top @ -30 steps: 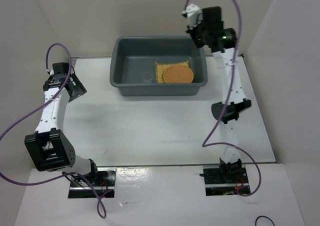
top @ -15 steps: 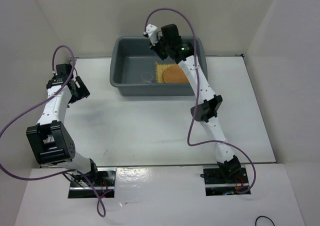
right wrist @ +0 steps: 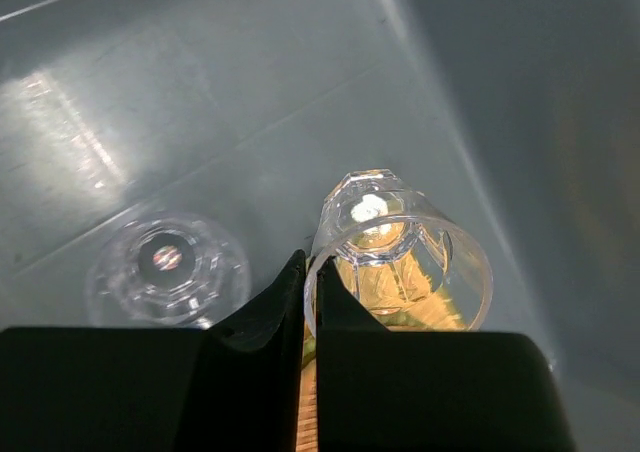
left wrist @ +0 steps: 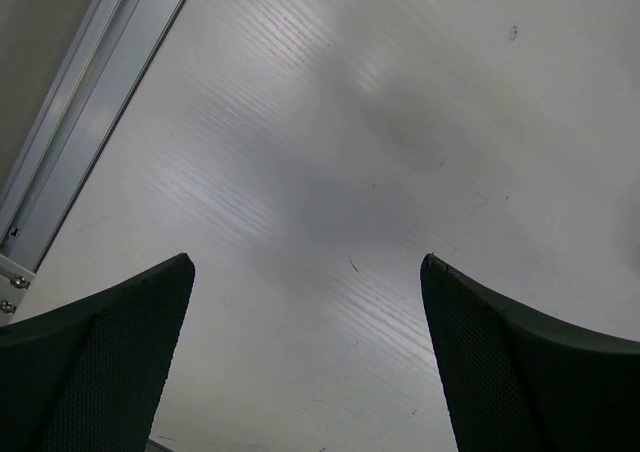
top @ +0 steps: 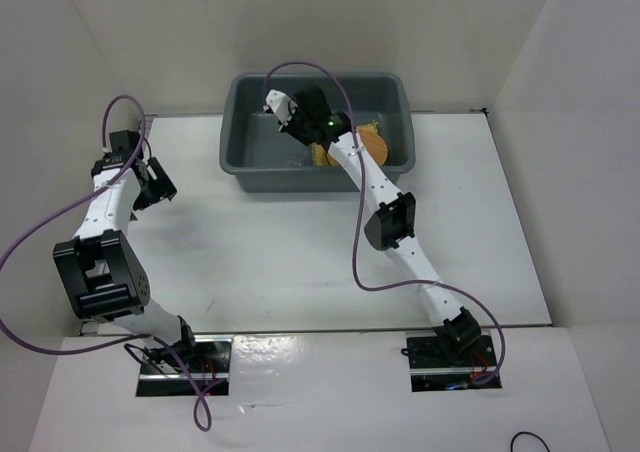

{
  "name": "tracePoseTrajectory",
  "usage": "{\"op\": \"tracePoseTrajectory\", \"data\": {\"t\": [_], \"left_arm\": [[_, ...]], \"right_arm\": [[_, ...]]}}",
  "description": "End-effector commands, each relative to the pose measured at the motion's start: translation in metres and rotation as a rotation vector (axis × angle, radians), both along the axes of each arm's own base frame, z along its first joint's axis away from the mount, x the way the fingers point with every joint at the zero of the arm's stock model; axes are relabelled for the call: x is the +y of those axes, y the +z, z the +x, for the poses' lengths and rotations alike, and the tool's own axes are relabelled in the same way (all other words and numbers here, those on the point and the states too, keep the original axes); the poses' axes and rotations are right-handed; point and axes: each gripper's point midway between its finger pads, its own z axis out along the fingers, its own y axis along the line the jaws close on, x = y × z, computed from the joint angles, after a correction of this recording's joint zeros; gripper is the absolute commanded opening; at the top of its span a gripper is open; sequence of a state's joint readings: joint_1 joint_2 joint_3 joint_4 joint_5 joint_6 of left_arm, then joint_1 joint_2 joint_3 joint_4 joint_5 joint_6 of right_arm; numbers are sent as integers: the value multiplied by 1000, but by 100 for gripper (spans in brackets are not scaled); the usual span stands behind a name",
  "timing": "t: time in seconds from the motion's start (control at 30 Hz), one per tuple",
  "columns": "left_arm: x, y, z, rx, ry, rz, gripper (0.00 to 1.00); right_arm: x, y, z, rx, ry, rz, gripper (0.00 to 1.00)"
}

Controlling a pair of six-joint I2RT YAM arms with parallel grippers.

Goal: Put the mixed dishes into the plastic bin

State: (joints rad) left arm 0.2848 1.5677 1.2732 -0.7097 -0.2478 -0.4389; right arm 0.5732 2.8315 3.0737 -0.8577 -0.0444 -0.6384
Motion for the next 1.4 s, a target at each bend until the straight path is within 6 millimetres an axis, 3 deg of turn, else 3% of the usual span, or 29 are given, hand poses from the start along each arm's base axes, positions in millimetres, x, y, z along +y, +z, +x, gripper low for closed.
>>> {"op": "tracePoseTrajectory", "data": {"t": [0.0, 0.3, 0.5, 0.7, 1.23, 1.37], "left_arm": [[2, 2, 4, -10, -22, 4, 100], [5, -9, 3, 33, -13, 8, 100], [8, -20, 0, 78, -4, 14, 100], [15, -19, -2, 92, 32, 43, 100], [20, -14, -3, 108, 45, 65, 100], [20, -14, -3, 108, 45, 65, 100]], "right_arm": [[5, 42, 21, -153, 1, 57, 3], [-9, 6, 33, -119, 6, 12, 6], [-8, -8, 33, -108, 25, -8, 6], [-1, -22, 30, -78, 61, 3, 9], [3, -31, 22, -23, 103, 39, 18], [4, -17, 26, -58, 91, 60, 24]]}}
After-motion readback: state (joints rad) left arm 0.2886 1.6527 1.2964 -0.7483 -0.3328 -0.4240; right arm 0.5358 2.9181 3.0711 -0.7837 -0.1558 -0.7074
